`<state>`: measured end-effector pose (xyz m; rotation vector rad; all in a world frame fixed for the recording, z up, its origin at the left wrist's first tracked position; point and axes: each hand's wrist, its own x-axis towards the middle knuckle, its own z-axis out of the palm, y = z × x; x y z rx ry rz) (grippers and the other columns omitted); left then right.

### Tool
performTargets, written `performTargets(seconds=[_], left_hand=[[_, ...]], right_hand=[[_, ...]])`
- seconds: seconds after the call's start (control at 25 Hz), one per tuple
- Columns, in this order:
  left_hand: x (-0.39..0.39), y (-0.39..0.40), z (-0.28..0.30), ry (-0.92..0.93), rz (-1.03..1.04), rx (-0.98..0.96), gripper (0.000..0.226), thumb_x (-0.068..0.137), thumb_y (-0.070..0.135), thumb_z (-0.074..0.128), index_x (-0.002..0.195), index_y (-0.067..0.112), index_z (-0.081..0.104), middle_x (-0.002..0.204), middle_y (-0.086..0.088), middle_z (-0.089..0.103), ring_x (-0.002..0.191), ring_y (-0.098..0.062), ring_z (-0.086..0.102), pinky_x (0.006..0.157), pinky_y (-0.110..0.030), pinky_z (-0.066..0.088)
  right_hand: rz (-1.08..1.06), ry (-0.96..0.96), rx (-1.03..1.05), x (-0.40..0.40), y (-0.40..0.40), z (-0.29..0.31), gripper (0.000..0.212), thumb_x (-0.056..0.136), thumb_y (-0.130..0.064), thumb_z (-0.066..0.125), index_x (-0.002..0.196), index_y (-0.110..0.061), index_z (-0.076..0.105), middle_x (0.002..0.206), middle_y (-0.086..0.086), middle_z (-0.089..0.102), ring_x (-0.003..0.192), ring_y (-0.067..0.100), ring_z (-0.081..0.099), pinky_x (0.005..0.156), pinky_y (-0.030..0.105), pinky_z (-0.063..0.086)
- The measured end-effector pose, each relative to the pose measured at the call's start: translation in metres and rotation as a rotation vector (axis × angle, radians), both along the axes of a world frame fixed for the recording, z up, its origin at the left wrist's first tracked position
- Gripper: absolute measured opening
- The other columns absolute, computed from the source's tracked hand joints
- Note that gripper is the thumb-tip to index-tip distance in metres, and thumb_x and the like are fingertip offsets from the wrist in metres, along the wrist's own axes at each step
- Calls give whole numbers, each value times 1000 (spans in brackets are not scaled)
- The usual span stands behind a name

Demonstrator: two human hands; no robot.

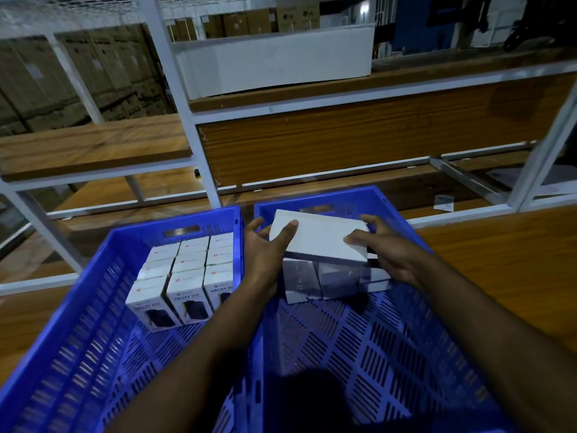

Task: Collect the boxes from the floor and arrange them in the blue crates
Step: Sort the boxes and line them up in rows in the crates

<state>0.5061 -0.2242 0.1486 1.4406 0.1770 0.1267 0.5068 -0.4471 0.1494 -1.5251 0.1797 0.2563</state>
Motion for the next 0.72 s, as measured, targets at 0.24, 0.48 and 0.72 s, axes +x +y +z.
performTargets(seconds=[0.24,0.48,0.72], left_hand=[[4,10,5,-58,29,18,76,89,25,73,152,20,30,154,-2,40,131,-18,48,93,-27,50],[4,-1,-7,-32,-157,440,93,89,33,74,159,17,15,166,-2,18,150,-20,25,110,-29,28],[4,-13,-25,206,-329,638,64,86,33,77,135,5,46,135,-13,58,112,-24,61,89,-35,54]], right_hand=[[249,235,142,-12,15,-6,21,86,-12,70,106,-6,65,101,11,73,95,24,68,74,33,62],[42,345,425,-1,65,-49,34,90,-11,69,121,1,61,122,19,65,109,33,65,78,40,62],[-63,362,285,5,87,-68,17,95,-1,59,107,11,60,89,20,70,77,26,68,50,29,59]])
